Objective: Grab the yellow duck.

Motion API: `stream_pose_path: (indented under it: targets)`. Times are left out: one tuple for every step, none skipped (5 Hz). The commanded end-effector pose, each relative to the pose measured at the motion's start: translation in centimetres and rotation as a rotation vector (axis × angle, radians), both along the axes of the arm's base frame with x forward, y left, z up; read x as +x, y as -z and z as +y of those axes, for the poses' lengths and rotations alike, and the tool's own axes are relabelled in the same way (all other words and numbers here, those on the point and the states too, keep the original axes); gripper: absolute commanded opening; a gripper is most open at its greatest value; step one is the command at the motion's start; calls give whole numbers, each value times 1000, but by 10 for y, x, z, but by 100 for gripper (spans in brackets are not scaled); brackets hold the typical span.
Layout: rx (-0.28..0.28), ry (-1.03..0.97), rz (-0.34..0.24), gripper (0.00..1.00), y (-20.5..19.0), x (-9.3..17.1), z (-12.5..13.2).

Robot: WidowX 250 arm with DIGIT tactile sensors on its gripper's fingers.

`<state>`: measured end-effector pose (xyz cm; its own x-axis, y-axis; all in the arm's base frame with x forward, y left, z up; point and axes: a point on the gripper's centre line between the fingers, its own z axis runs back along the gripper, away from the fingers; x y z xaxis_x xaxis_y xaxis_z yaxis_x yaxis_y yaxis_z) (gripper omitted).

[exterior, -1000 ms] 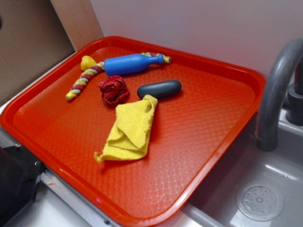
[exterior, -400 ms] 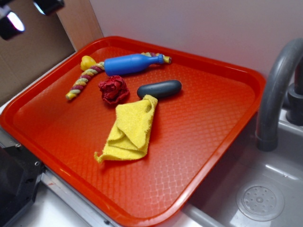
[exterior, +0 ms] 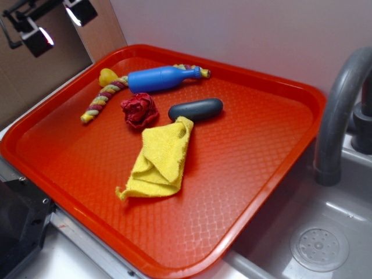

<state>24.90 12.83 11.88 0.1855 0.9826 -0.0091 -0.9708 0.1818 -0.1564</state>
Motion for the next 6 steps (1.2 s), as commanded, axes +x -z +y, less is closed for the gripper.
stream_pose_path:
  targets:
    - [122,-150,-47,100,24,17,23]
    - [132,-134,-34,100,46,25,19]
    - [123,-76,12,100,64,28,10]
    - [125,-27,38,100,77,25,3]
    - [134,-9,52,100,82,24,-2]
    - [152,-12,69,73,88,25,-2]
